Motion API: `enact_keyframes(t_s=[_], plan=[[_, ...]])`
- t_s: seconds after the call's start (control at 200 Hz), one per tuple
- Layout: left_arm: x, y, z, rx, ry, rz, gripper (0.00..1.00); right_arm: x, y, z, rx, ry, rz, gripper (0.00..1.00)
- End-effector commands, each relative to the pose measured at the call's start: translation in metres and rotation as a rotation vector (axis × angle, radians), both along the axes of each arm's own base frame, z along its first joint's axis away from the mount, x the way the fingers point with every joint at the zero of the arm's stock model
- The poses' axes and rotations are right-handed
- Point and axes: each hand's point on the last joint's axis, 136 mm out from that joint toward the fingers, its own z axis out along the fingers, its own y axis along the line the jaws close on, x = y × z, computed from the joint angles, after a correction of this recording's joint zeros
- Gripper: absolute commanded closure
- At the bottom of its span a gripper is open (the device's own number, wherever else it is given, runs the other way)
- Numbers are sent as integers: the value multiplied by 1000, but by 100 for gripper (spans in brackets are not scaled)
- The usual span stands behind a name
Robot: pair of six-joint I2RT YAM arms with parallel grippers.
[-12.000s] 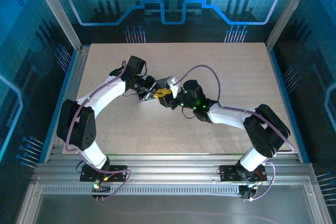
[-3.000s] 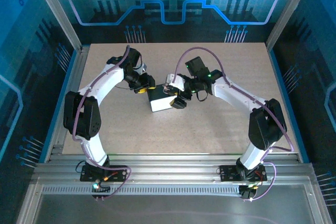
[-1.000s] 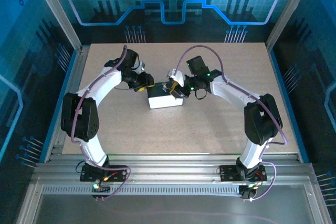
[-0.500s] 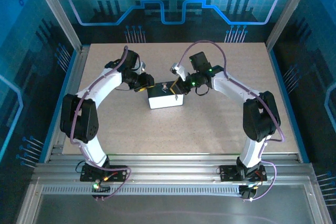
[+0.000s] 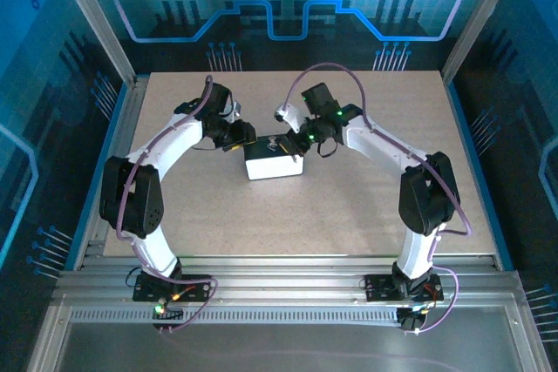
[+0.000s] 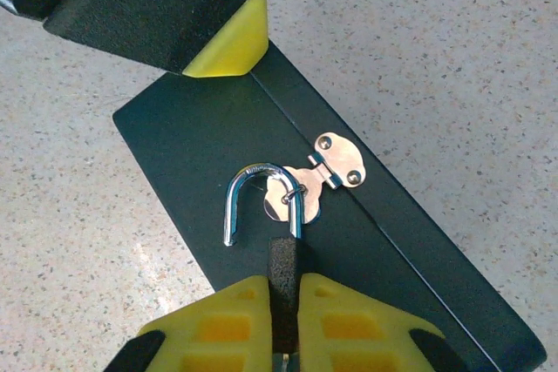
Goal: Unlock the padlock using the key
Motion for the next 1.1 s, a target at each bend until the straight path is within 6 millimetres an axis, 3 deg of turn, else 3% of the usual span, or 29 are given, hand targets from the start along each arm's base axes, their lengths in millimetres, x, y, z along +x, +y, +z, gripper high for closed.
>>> enact_keyframes(t_s=[0.0, 0.18, 0.33, 0.465, 0.655, 1.096], plan=[[-37, -3, -37, 47, 163, -25, 55, -12, 3, -44, -130, 54, -1, 82], [-37, -4, -36, 47, 160, -24, 55, -10, 5, -46, -149, 33, -4, 85], [-38, -3, -36, 50, 160, -17, 56, -12, 7, -49, -166, 31, 1, 98], [-31, 6, -21, 77, 115, 6, 56, -14, 2, -50, -191, 26, -18, 100], [-7, 26, 6, 89, -5, 64, 54, -14, -2, -31, -158, 47, -145, 100], [50, 0, 43, -59, -238, -29, 52, -14, -10, -12, -167, 73, -238, 100]])
